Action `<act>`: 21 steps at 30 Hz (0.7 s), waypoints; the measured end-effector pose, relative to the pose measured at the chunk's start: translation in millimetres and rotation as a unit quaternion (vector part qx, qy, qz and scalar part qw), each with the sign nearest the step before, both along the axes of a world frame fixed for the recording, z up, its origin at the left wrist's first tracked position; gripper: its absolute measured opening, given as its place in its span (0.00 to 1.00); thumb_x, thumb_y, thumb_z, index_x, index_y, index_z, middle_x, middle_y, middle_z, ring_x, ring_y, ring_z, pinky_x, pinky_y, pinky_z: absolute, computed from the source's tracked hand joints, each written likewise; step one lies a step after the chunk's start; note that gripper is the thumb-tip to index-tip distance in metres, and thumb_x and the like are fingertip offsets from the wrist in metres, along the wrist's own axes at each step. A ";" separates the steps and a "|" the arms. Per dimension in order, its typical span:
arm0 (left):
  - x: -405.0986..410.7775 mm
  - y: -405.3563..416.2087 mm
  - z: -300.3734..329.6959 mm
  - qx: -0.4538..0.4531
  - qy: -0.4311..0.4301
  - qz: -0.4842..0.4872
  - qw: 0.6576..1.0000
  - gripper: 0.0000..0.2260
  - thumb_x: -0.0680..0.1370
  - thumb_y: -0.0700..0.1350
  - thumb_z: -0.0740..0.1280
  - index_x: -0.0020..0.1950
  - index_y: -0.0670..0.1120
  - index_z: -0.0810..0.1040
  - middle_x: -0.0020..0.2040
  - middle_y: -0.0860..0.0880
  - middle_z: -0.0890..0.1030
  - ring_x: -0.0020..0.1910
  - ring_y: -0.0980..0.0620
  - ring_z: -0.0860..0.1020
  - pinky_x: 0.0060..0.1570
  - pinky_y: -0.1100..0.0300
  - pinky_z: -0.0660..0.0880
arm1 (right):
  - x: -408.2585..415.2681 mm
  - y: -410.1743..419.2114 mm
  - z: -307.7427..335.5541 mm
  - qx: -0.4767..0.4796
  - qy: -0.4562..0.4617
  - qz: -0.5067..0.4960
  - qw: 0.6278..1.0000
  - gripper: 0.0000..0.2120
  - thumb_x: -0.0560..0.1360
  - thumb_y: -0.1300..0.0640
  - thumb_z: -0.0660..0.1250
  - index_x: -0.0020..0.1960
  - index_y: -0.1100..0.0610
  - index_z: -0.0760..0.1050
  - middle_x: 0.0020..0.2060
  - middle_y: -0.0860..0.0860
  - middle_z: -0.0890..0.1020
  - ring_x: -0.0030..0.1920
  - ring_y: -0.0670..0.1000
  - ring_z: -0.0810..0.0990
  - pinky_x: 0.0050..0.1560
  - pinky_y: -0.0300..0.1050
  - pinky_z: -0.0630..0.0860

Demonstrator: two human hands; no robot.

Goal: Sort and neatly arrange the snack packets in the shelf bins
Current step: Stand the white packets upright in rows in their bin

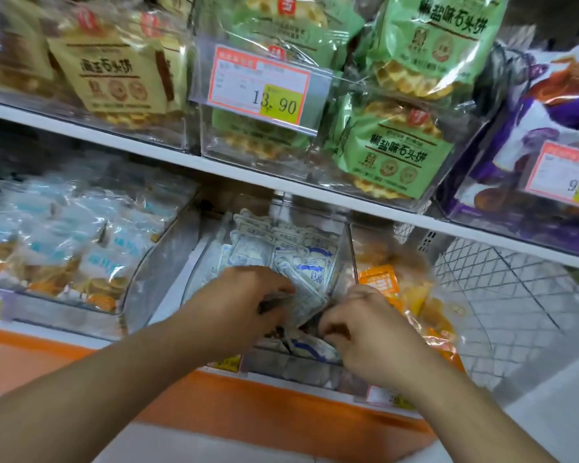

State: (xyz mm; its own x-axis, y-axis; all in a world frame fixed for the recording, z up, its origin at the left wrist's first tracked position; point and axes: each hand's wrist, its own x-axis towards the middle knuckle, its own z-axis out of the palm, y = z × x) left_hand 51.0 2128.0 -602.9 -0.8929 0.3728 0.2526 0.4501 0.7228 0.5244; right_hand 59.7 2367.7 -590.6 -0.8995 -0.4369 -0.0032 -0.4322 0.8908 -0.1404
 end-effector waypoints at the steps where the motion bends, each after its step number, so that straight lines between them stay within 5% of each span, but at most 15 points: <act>1: -2.6 -7.9 3.4 0.006 0.018 0.010 1.000 0.15 0.79 0.56 0.70 0.65 0.58 0.80 0.60 0.61 0.81 0.56 0.62 0.77 0.53 0.69 0.72 | -1.3 -2.1 -1.6 0.001 -0.002 -0.006 1.000 0.09 0.75 0.52 0.67 0.50 0.43 0.84 0.37 0.42 0.80 0.50 0.48 0.74 0.56 0.41 0.73; 6: -12.5 -48.4 2.6 -0.114 0.024 0.098 0.988 0.29 0.80 0.62 0.64 0.79 0.57 0.64 0.78 0.58 0.64 0.77 0.54 0.63 0.78 0.51 0.55 | -21.4 -36.9 18.0 -0.142 0.017 -0.054 0.988 0.13 0.81 0.54 0.69 0.64 0.44 0.80 0.53 0.39 0.81 0.52 0.40 0.78 0.47 0.24 0.69; 12: -2.8 -67.0 1.3 -0.061 -0.064 0.103 0.991 0.37 0.80 0.64 0.62 0.83 0.57 0.48 0.82 0.63 0.48 0.78 0.55 0.60 0.72 0.62 0.59 | -72.5 -97.3 3.9 -0.180 -0.087 -0.024 0.980 0.32 0.80 0.46 0.72 0.80 0.39 0.63 0.79 0.43 0.66 0.77 0.48 0.66 0.71 0.42 0.66; 15: -2.9 -69.5 -1.8 -0.030 -0.068 0.094 0.993 0.37 0.80 0.63 0.63 0.83 0.58 0.49 0.81 0.65 0.49 0.78 0.59 0.58 0.68 0.68 0.56 | -82.2 -111.6 -8.4 -0.178 -0.097 -0.026 0.979 0.33 0.78 0.56 0.72 0.80 0.41 0.66 0.77 0.46 0.71 0.75 0.52 0.71 0.68 0.45 0.72; 18: -5.3 -72.5 -2.8 -0.015 -0.065 0.093 0.993 0.35 0.79 0.63 0.64 0.83 0.58 0.52 0.80 0.66 0.52 0.77 0.60 0.59 0.68 0.68 0.56 | -80.3 -108.3 -12.8 -0.184 -0.020 -0.047 0.982 0.22 0.77 0.59 0.72 0.69 0.44 0.78 0.65 0.47 0.82 0.64 0.52 0.80 0.63 0.53 0.79; 21: -7.0 -70.5 -0.4 0.000 -0.045 0.106 0.993 0.31 0.80 0.61 0.64 0.81 0.57 0.59 0.79 0.62 0.59 0.74 0.59 0.64 0.65 0.67 0.60 | -73.6 -90.8 -4.9 -0.210 0.040 -0.068 0.975 0.15 0.83 0.52 0.68 0.68 0.44 0.78 0.58 0.46 0.85 0.54 0.48 0.82 0.54 0.39 0.79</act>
State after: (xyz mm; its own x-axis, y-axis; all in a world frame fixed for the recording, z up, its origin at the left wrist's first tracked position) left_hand 44.0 2057.5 -603.3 -0.9703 0.1732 0.1689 0.2389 0.7966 0.5553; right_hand -13.9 2276.9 -595.4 -0.9391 -0.2623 0.2219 -0.3391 0.8116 -0.4758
